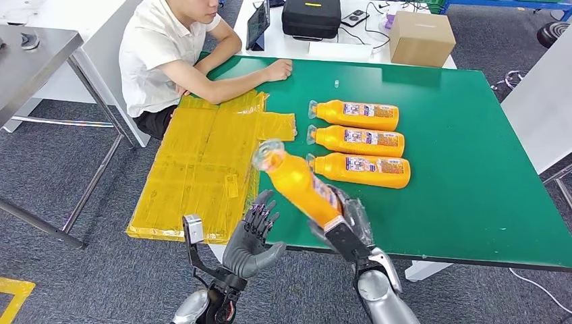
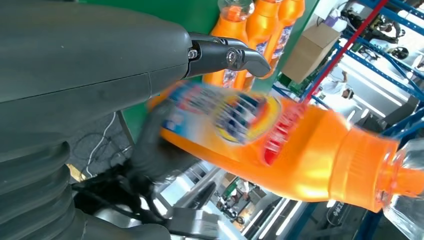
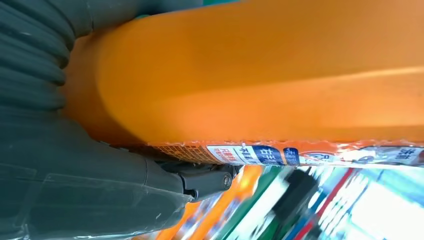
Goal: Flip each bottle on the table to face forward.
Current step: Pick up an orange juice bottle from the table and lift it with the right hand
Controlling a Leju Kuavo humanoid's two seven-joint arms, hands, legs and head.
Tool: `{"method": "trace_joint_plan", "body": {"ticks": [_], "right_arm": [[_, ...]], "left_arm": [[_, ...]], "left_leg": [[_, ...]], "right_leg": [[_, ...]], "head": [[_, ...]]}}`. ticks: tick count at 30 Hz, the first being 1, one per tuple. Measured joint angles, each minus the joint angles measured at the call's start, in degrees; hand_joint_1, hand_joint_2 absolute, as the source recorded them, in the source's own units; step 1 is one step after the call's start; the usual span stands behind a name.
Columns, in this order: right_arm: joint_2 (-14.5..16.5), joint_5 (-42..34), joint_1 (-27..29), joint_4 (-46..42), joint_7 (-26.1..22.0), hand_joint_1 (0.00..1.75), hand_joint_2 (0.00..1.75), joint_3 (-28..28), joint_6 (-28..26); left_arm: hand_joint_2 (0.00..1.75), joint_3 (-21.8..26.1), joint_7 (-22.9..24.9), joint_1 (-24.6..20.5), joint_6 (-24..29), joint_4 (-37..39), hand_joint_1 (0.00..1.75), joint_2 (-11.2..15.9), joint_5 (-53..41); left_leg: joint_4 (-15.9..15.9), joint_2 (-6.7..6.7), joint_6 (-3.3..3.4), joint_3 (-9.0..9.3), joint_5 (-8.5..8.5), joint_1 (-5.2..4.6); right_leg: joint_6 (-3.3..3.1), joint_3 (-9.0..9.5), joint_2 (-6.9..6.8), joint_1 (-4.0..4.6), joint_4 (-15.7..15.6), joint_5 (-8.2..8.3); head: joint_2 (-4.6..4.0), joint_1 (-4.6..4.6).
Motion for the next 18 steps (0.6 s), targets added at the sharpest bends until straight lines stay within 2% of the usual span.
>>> {"method": "trace_joint_plan", "body": {"ticks": [8, 18], "right_arm": [[2.1, 1.0, 0.06, 1.49, -0.3, 1.75, 1.75, 10.91, 2.04], [1.39, -2.12, -0.97, -0.04, 1.59, 1.75, 1.75, 15.88, 3.08]], "left_arm": [[1.75, 0.49, -3.05, -2.93, 3.62, 0.0, 0.0, -0.04, -3.06], [1.75, 1.39, -5.49, -3.2, 6.58, -0.51, 0.0, -0.21, -4.61]], "left_leg": [[0.0, 0.0, -0.07, -0.08, 0.04, 0.1], [0.0, 0.0, -0.06, -0.11, 0.04, 0.05]], "right_leg": [[-0.02, -0.12, 0.0, 0.05, 0.07, -0.01], [-0.01, -0.17, 0.0, 0.02, 0.06, 0.0]], "head": [[0.0, 0.0], [0.0, 0.0]]}}
